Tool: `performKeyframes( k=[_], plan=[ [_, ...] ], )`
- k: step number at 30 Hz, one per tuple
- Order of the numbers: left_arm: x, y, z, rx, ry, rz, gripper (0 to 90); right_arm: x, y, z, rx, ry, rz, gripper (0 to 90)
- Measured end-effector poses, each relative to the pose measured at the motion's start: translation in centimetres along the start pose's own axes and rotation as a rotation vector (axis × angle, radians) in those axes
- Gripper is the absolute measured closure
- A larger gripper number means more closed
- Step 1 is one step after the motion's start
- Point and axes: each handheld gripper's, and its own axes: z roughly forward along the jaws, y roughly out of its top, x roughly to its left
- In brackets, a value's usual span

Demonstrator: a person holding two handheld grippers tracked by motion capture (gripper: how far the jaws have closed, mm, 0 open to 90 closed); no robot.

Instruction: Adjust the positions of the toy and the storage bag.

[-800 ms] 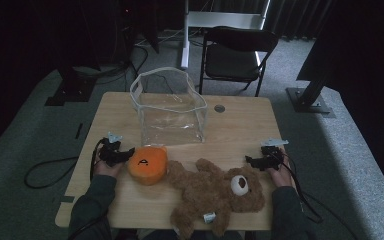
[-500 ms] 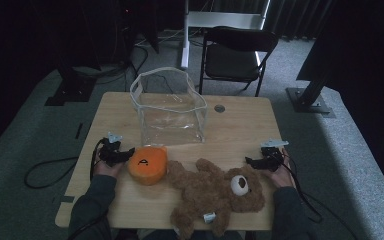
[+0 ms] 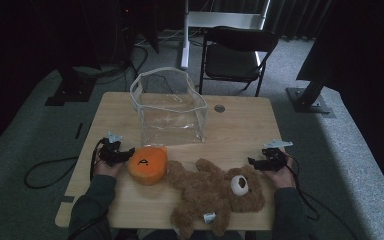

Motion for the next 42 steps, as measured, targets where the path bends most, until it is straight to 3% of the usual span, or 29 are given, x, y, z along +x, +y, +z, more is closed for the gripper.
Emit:
performKeyframes(
  k=[9, 22, 42],
  plan=[
    [0.0, 0.0, 0.0, 0.001, 0.0, 0.0, 29.2, 0.8, 0.5, -2.3, -0.033, -0.026, 0.003, 19.7],
    [0.0, 0.0, 0.0, 0.0, 0.0, 0.0, 29.2, 3.1, 1.0, -6.4, -0.102, 0.016, -0.027, 18.4],
    [0.0, 0.0, 0.0, 0.001, 0.001, -0.001, 29.3, 10.2, 1.2, -11.6, -0.157, 0.134, -0.136, 11.9]
  ],
)
